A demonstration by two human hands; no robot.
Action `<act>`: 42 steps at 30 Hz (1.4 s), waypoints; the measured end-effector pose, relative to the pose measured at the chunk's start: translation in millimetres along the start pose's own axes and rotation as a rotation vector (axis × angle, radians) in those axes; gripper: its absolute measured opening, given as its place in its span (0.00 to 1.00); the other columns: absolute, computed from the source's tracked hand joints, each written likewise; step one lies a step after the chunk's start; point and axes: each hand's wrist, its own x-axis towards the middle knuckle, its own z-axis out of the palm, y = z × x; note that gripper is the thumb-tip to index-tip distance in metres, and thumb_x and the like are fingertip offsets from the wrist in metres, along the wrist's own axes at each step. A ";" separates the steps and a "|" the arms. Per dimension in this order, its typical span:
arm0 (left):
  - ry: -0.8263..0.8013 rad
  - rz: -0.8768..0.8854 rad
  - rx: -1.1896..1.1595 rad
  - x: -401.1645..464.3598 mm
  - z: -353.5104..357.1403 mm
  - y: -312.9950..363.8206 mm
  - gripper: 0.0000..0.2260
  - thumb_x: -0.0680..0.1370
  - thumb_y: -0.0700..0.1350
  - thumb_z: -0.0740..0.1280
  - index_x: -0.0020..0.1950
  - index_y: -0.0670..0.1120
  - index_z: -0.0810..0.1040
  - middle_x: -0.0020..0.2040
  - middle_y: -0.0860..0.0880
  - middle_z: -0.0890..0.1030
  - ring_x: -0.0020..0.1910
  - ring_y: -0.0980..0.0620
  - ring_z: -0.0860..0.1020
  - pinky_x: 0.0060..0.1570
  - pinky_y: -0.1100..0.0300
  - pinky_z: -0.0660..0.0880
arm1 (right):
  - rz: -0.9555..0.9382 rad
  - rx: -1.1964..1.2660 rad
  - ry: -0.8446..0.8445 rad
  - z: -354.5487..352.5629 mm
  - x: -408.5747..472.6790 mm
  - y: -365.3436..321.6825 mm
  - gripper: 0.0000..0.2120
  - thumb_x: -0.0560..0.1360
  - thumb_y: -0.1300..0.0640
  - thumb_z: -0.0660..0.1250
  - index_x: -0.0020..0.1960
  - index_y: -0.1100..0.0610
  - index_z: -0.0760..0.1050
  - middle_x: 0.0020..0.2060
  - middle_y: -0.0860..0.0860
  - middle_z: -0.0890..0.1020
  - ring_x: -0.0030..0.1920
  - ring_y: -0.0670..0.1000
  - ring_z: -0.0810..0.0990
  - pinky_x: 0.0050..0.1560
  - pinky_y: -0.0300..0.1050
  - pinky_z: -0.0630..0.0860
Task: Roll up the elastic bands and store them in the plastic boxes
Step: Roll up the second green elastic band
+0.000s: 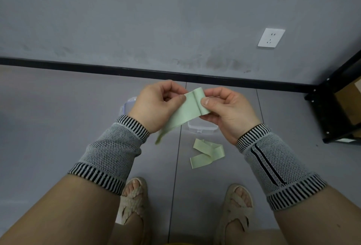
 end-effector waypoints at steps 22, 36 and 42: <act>0.015 0.014 -0.057 -2.3 9.6 6.6 0.07 0.73 0.38 0.71 0.40 0.51 0.79 0.35 0.51 0.80 0.31 0.63 0.75 0.37 0.70 0.73 | -0.222 -0.261 0.002 11.9 -0.9 7.2 0.18 0.68 0.72 0.71 0.37 0.53 0.68 0.34 0.49 0.73 0.35 0.49 0.70 0.41 0.48 0.73; 0.062 -0.060 -0.179 -0.7 -8.4 2.6 0.05 0.74 0.40 0.70 0.39 0.48 0.78 0.36 0.49 0.80 0.37 0.56 0.77 0.42 0.62 0.75 | -0.037 0.026 -0.089 -2.6 -4.1 -4.7 0.13 0.75 0.70 0.64 0.52 0.55 0.77 0.49 0.55 0.83 0.43 0.52 0.81 0.44 0.44 0.79; -0.037 -0.075 -0.170 -2.0 -10.7 -0.5 0.03 0.75 0.37 0.69 0.44 0.44 0.79 0.38 0.45 0.80 0.39 0.53 0.77 0.43 0.62 0.75 | -0.220 -0.538 -0.267 -1.1 -10.7 0.1 0.37 0.68 0.69 0.74 0.62 0.35 0.65 0.48 0.52 0.79 0.41 0.47 0.80 0.46 0.40 0.79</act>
